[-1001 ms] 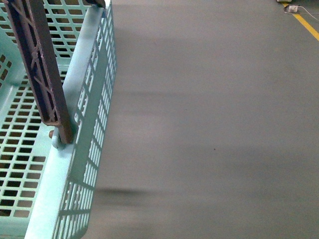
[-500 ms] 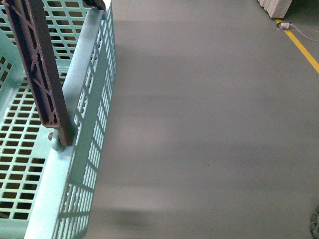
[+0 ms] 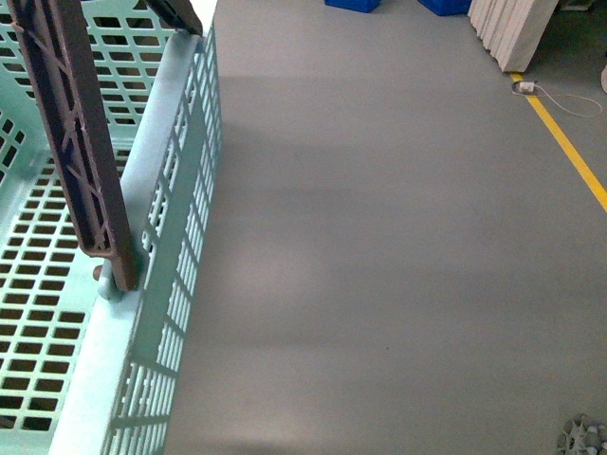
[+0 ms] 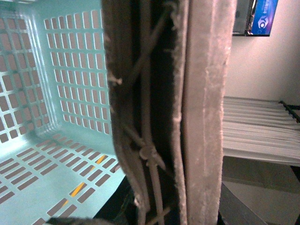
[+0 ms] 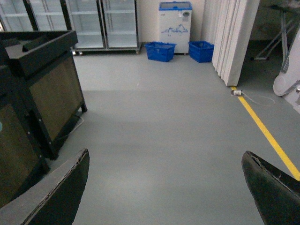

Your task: Pick mango and avocado into basket

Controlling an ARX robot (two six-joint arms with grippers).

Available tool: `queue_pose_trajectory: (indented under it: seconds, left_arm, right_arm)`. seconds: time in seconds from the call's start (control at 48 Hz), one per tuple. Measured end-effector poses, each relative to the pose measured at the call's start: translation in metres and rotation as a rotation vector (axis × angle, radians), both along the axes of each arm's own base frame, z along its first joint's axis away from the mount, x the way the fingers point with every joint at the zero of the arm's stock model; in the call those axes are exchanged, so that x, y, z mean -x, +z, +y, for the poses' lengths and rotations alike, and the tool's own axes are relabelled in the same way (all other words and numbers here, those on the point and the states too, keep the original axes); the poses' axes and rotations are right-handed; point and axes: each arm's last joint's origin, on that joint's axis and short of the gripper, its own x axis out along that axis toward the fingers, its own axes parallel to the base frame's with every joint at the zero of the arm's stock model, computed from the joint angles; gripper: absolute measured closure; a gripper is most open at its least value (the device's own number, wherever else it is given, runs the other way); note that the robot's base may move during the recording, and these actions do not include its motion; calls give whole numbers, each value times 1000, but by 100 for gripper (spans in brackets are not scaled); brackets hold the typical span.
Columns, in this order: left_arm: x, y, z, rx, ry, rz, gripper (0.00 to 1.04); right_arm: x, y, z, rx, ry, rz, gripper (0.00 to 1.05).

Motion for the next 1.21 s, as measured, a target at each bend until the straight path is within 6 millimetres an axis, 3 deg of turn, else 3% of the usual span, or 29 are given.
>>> queue_pose_trajectory:
  seconds: [1.209]
  left_arm:
    - [0, 0, -1, 9, -3, 1, 88]
  right_arm:
    - [0, 0, 0, 0, -3, 0, 9]
